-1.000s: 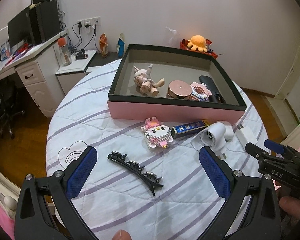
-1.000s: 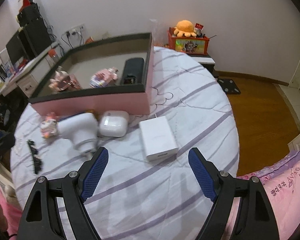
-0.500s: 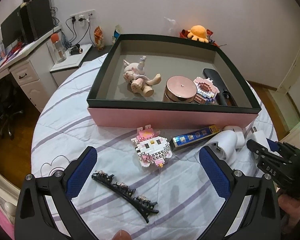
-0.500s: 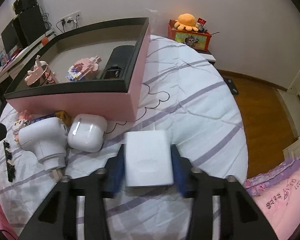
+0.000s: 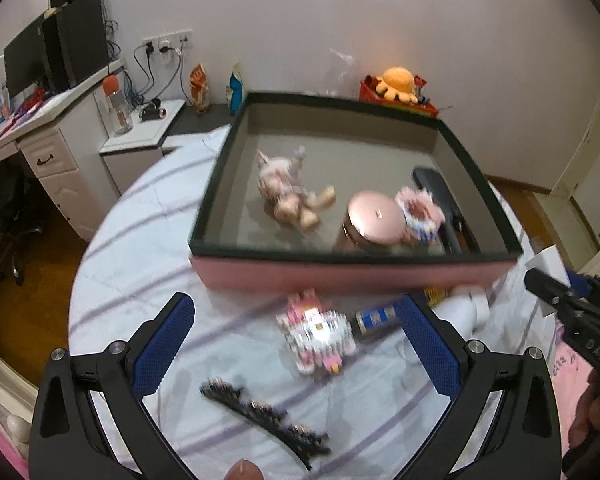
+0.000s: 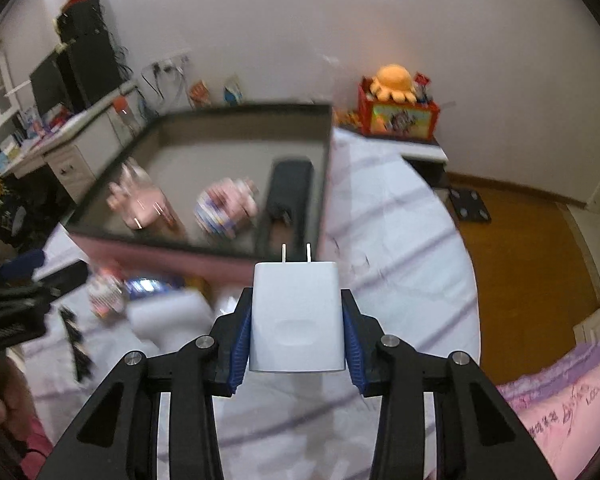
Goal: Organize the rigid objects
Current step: 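Carry the white charger into the box and open the right tool, then reach the left tool to the black hair clip and close on it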
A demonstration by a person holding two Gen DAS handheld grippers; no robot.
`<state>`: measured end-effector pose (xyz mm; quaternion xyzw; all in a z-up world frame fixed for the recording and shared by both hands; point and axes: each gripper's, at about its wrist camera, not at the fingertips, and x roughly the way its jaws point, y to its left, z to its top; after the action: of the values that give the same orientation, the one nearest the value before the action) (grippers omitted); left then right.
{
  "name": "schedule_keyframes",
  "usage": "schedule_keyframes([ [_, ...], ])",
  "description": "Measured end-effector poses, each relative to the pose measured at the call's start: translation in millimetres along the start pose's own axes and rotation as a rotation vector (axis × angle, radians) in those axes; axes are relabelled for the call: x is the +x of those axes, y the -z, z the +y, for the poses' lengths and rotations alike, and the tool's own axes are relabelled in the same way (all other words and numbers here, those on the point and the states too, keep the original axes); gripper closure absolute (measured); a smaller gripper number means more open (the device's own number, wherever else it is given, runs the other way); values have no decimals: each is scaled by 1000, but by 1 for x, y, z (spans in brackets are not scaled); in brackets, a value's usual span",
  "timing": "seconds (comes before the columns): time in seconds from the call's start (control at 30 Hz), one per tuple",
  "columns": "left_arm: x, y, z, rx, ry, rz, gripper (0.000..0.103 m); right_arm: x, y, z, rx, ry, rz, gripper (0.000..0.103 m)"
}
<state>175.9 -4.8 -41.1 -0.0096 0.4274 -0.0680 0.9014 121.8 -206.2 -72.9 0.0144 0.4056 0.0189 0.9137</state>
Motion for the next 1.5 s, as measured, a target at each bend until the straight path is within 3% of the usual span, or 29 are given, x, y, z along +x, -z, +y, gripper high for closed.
schedule_keyframes([
  [0.17,6,-27,9,-12,-12,-41,0,2,-39,17,-46,-23,-58,62],
  [0.3,19,-50,15,-16,-24,-59,0,30,-69,22,-51,-53,-51,62],
  [0.63,78,-103,18,0,-81,-27,0,129,-128,24,-17,-118,79,62],
  [0.93,101,-107,32,-40,-112,-1,0,178,-141,35,-56,-120,218,62],
  [1.0,102,-105,31,-38,-109,5,0,178,-140,36,-61,-116,224,56],
  [1.03,102,-105,31,-37,-107,7,0,175,-140,36,-67,-110,214,48],
  [1.07,101,-104,30,-36,-103,8,0,172,-140,37,-74,-101,205,27],
  [1.1,99,-103,29,-36,-98,7,0,168,-139,37,-71,-102,188,22],
  [1.5,15,-78,23,-15,-78,-86,0,84,-119,35,-35,-98,47,20],
])
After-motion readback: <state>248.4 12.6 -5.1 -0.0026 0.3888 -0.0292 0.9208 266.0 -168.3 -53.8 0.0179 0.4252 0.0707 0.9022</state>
